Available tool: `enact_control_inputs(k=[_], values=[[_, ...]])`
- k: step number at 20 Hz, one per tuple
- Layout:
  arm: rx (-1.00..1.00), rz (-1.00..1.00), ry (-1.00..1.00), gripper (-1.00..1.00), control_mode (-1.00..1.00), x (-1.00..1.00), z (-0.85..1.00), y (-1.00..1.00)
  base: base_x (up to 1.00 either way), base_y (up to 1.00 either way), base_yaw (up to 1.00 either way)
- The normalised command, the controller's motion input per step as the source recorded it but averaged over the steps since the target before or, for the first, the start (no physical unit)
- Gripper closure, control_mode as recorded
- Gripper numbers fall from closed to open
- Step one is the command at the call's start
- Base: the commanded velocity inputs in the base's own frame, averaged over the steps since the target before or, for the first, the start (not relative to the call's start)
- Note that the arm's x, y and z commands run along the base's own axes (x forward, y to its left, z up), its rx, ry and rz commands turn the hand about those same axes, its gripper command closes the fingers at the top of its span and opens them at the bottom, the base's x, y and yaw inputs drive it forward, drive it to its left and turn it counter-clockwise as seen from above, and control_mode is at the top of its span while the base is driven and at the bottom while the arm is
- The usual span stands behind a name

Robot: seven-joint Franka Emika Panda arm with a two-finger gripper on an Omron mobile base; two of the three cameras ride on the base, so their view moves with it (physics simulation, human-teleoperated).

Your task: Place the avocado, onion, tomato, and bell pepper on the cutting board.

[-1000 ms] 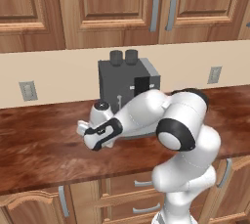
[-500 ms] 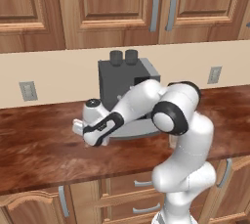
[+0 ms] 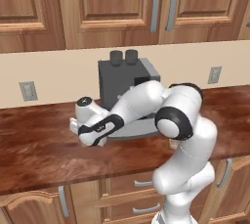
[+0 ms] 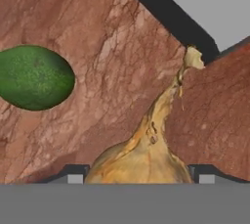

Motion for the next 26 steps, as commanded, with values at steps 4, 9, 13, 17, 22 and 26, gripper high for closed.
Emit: enact_control_inputs(k=[4,9,13,17,22,26], values=[[0.0,-0.11,-0.19,1.0,-1.0,-0.76,0.46,-0.08,0.0,0.0,0.0],[0.02,-0.1,-0.19,1.0,-1.0,-0.46,0.75,-0.07,0.0,0.0,0.0],[0.01,-0.12,-0.19,1.0,-1.0,-0.35,0.87,-0.15,0.0,0.0,0.0],[0.0,-0.17,-0.07,1.0,-1.0,-0.46,0.79,-0.32,0.0,0.0,0.0],[0.01,-0.18,-0.01,1.0,-1.0,-0.58,0.66,-0.53,0.0,0.0,0.0],[0.09,-0.08,0.0,1.0,-1.0,-0.77,0.65,-0.68,0.0,0.0,0.0]])
